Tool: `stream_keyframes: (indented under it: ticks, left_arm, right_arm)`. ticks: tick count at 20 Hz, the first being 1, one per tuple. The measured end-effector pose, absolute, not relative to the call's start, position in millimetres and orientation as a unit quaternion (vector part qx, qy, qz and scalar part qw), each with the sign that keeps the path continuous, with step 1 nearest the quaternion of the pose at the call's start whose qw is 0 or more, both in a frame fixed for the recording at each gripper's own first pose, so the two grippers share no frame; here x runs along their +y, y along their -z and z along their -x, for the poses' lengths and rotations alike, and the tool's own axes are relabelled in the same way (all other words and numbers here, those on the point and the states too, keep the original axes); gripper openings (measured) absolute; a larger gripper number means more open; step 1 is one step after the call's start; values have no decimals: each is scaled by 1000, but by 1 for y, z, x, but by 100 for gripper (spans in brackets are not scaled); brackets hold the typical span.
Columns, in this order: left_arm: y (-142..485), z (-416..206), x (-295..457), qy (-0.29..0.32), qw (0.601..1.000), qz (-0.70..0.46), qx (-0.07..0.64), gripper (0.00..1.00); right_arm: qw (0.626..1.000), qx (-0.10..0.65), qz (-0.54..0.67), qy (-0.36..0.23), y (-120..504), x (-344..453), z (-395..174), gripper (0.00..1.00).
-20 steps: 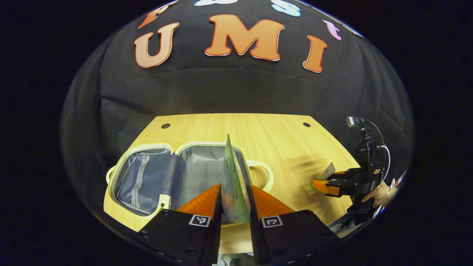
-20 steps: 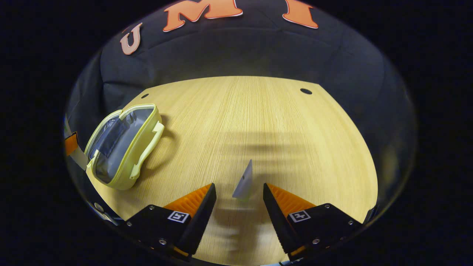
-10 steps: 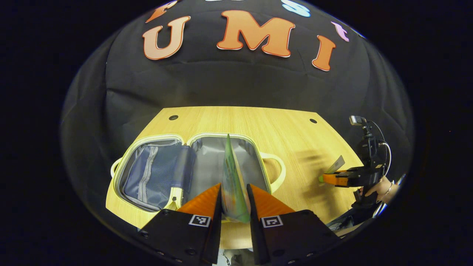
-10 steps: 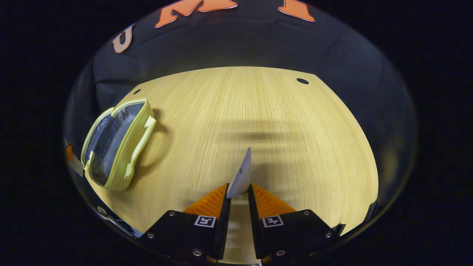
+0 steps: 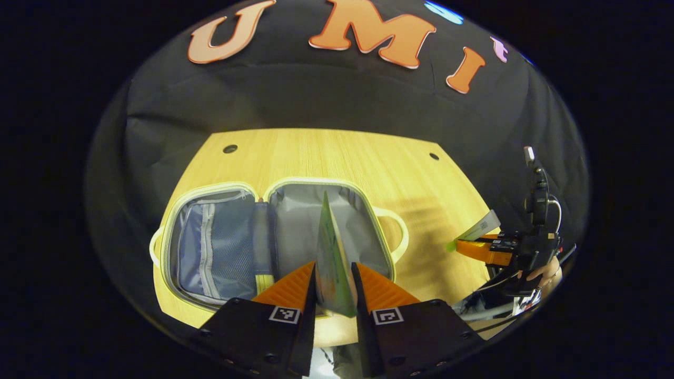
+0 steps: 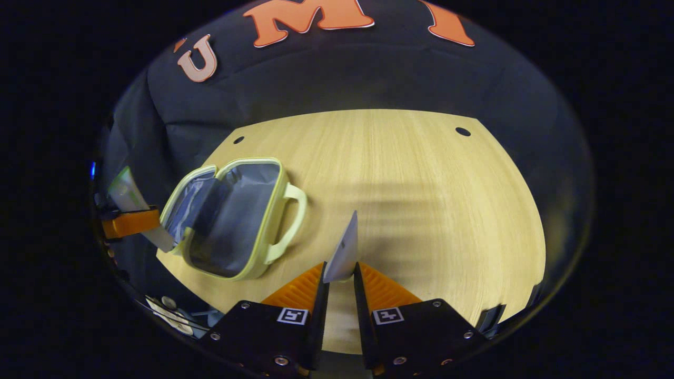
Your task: First open the suitcase, pack the skin care products into it, and then close the suitcase.
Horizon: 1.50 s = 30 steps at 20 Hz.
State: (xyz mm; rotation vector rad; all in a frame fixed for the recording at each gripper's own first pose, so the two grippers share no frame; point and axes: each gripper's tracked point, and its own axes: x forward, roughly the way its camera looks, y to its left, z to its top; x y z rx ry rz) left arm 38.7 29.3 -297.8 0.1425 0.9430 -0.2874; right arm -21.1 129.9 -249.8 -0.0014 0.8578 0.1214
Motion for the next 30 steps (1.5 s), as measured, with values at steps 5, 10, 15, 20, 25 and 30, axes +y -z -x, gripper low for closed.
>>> stream_keyframes:
  ticks: [5, 10, 15, 20, 25, 30]
  left_arm:
    - [337, -71, 49, 128, 816, -41, 563, 36]
    - [358, -93, 42, 135, 793, -19, 593, 35]
    - [374, -95, 50, 138, 781, -62, 605, 36]
    - [363, -108, 57, 117, 800, -54, 587, 79]
    - [356, -111, 70, 108, 813, -66, 569, 98]
    - [343, -104, 94, 94, 829, -58, 548, 98]
  right_arm:
    - [909, 412, -7, -55, 240, 160, 36, 31]
    - [906, 421, -31, -40, 238, 169, 51, 31]
    - [904, 425, -34, -33, 238, 176, 57, 26]
    - [902, 429, -30, -41, 240, 187, 53, 31]
    - [900, 432, -25, -56, 240, 199, 45, 26]
    - [897, 433, -8, -82, 238, 217, 32, 31]
